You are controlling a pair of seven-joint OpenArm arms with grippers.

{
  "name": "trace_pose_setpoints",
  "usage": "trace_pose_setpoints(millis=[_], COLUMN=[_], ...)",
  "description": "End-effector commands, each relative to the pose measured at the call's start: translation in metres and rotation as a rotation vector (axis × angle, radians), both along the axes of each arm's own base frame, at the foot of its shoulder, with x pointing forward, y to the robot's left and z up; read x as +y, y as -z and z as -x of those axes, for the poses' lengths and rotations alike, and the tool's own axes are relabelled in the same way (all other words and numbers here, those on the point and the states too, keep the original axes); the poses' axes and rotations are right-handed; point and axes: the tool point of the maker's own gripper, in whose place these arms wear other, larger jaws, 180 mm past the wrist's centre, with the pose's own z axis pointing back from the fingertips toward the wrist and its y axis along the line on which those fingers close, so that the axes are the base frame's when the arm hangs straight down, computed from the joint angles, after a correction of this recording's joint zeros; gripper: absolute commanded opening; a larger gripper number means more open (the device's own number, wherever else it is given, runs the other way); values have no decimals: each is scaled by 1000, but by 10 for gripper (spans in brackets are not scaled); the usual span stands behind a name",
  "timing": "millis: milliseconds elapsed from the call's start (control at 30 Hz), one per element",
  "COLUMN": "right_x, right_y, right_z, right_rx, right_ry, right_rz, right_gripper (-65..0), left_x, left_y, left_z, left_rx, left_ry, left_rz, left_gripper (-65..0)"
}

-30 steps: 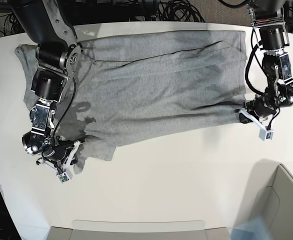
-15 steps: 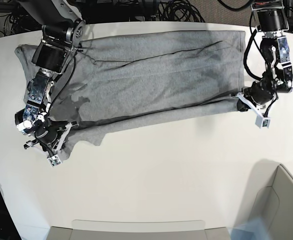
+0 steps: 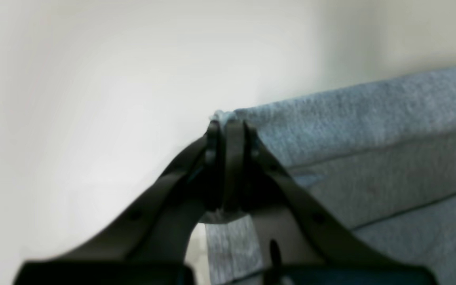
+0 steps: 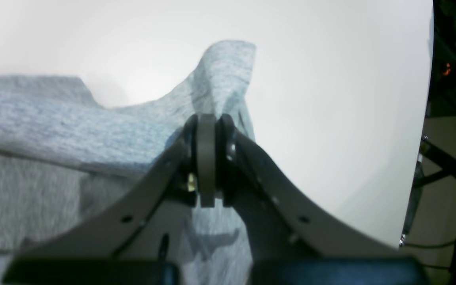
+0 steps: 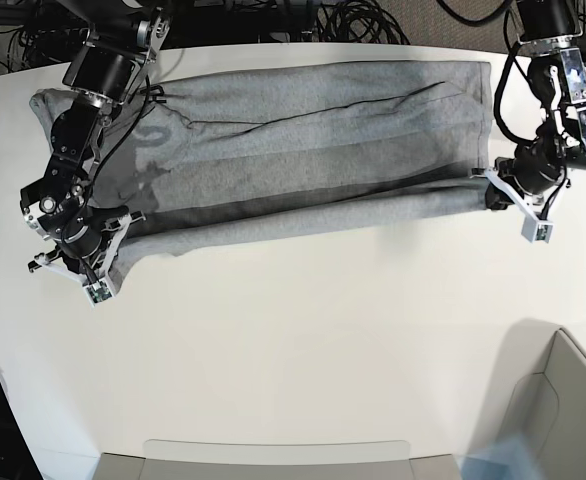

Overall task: Fold the T-shirt properly
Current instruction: 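Lay the hem over the collar edge and release with both grippers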

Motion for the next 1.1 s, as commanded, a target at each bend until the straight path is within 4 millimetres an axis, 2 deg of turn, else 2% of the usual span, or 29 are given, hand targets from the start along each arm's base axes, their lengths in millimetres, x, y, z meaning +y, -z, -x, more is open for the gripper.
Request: trace_pose_setpoints(millis=[0,300,533,633,733,900,967,1067], right_x=[-1,-1,-2,-21,-31,-34,-34,-34], right_y=[-15,-7,-4,-4,-7,-12,-8,-5], right_z=[-4,29,40,50,56,60,64,68], right_rx=[-43,-23,-7,29,46,41,55,67], right_ry=[-18,-22,-20,47,88,98,97,96], right_rz=[16,53,67,90,109,127,127,129], right_gripper=[-650,-650,-650,-650,-650,-650,-650,-650], left_x=[5,-1,-1,-1,-1,-1,-1,-1], left_y=[-11,-2,4,6,9,11,11,16], left_z=[-5,23,32,36,42,44,45,56], left_rx=[-30,14,40,51,65,71,72,99], left_ry=[4,32,32,32,33,33,33,38], left_rz=[-19,-34,-34,-34,-34,-34,-33,-37], left_gripper=[-650,-650,-650,-650,-650,-650,-650,-650])
